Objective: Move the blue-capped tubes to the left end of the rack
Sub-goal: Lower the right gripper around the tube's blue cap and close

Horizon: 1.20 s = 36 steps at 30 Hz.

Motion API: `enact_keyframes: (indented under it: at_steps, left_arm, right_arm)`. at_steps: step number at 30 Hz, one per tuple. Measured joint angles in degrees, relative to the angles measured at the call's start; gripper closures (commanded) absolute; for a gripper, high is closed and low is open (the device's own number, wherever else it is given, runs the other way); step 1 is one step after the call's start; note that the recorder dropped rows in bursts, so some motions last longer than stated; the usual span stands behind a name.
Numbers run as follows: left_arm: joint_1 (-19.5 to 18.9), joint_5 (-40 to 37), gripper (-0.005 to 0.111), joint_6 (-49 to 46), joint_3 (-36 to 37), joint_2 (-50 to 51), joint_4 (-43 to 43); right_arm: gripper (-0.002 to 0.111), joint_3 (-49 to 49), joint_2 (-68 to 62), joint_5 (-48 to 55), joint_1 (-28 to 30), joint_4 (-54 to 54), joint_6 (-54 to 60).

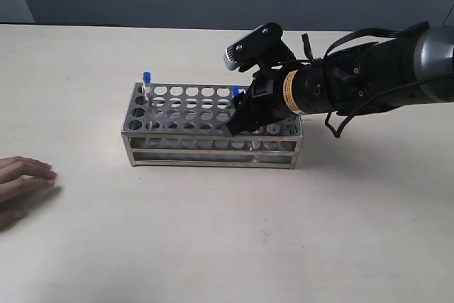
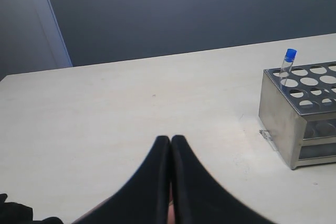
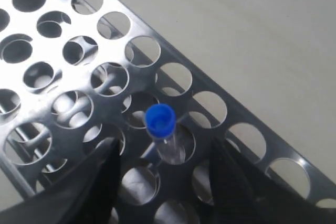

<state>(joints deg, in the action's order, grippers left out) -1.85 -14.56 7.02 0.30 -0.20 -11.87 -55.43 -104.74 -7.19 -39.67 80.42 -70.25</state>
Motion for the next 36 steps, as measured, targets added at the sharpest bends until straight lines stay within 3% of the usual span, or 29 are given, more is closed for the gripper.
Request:
enact_keyframes:
  at_steps: [13,22,36]
  left_arm:
    - [0.0,0.0,0.106,0.0,0.0,0.0,0.0]
    - [0.0,0.0,0.106,0.0,0.0,0.0,0.0]
    - [0.0,0.0,0.106,0.0,0.0,0.0,0.0]
  right_arm:
    - [0.06,-1.78,0.0,0.12,0.0,0.0,0.61]
    - [0.109,-1.78,0.0,0.12,0.0,0.0,0.86]
    - [0.109,-2.45,0.0,0.12,0.0,0.16,1.11]
